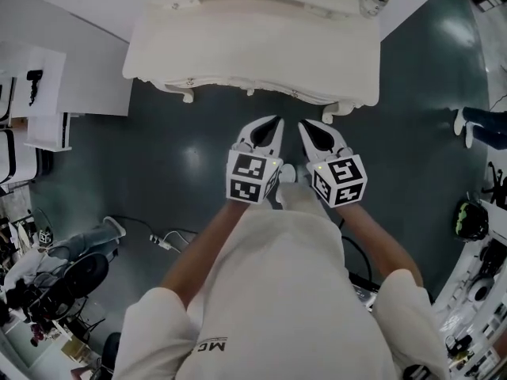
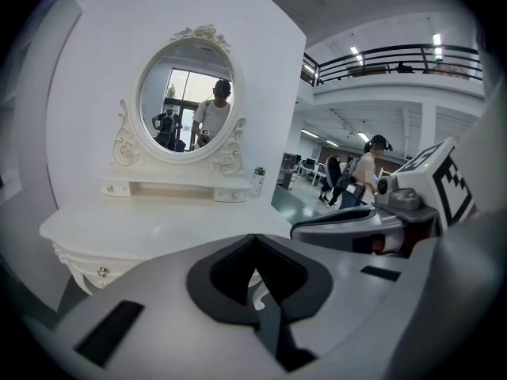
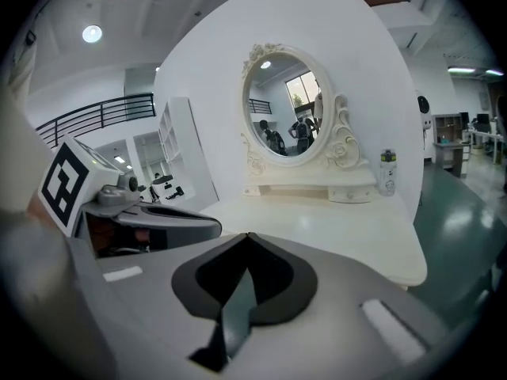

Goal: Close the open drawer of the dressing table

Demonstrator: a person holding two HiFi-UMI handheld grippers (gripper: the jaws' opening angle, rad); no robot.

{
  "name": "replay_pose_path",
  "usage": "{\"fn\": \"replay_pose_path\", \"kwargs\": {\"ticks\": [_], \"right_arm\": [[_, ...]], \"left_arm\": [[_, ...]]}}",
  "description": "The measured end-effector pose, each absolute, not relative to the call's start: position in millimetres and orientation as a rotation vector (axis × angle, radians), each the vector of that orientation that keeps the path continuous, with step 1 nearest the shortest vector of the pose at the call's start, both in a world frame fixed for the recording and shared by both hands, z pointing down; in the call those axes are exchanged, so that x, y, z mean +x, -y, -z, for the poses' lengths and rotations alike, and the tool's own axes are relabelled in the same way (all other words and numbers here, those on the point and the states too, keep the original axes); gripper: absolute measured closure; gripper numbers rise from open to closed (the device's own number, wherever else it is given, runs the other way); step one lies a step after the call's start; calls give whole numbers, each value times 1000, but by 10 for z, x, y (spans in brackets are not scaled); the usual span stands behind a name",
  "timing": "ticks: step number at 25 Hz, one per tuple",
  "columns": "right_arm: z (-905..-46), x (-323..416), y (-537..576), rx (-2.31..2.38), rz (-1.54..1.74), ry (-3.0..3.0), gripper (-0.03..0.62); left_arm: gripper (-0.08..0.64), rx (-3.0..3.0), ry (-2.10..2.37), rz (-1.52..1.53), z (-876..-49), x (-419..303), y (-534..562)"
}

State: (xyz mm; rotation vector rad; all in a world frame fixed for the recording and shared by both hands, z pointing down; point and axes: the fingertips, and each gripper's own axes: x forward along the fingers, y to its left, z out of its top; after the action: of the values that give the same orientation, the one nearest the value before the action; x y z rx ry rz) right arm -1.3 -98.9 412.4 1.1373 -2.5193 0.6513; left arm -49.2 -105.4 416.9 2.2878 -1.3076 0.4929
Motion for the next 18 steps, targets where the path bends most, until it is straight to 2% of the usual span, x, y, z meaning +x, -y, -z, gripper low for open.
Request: {"fn": "replay_pose_path", "kwargs": {"ticks": [10,18], "right_arm": [[-3658,-103,773,1131,-608,2555,591],[-3549,-169,496,1124,-592,2576,591]], "left_arm": [[551,2346,1341,-453,-3598,-538,744],[551,2345,1354,-427,-3539,-547,463]]}}
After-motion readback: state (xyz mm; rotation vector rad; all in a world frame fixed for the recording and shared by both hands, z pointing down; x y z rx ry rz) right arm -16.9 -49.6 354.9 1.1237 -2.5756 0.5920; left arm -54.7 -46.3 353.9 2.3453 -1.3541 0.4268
